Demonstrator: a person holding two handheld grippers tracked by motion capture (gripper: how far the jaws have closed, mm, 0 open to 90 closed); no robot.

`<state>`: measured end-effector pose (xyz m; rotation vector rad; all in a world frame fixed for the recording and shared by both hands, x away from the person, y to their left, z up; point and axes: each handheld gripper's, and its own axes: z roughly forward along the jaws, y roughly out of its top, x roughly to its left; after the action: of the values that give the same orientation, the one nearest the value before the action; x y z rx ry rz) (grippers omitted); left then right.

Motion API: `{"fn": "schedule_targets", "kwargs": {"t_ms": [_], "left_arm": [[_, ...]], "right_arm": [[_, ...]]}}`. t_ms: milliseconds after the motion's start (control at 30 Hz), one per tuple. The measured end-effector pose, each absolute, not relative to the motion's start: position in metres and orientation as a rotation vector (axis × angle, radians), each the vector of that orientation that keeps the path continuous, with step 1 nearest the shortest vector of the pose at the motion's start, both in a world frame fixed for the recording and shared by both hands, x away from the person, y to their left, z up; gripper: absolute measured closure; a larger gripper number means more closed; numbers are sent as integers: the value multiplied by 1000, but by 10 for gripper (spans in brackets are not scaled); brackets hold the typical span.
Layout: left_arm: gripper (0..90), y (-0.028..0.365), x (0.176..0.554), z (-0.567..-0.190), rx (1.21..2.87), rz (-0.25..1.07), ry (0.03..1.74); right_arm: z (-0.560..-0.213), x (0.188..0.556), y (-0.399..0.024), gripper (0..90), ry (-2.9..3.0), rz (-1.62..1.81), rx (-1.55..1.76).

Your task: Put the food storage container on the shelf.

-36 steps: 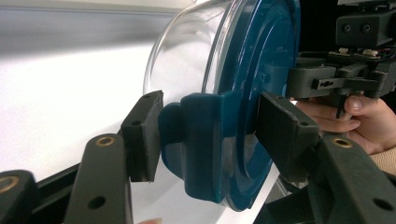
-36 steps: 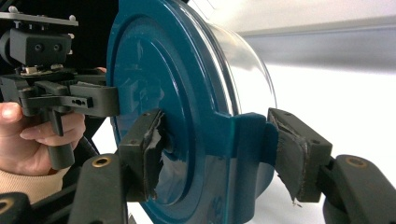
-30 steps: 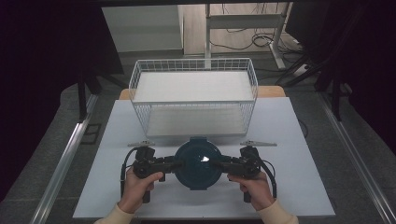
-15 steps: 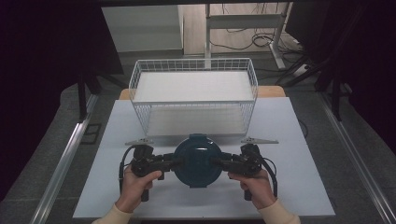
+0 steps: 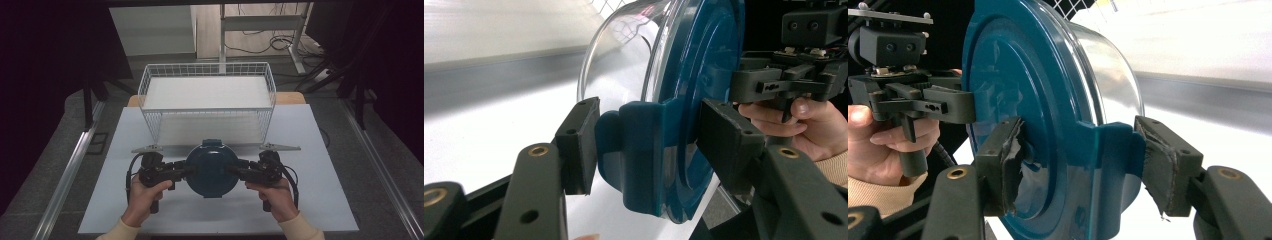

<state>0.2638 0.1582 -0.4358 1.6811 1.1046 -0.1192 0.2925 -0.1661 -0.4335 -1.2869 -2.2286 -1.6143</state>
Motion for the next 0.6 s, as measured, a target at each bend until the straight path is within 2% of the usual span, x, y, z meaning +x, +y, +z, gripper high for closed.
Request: {"fn": "schedule_targets", "kwargs": {"t_ms": [600], "left_arm": [[436, 159, 283, -419, 1672, -101, 1083]], "right_arm": [[-414, 311, -165, 382, -2257, -1646, -1259]]}}
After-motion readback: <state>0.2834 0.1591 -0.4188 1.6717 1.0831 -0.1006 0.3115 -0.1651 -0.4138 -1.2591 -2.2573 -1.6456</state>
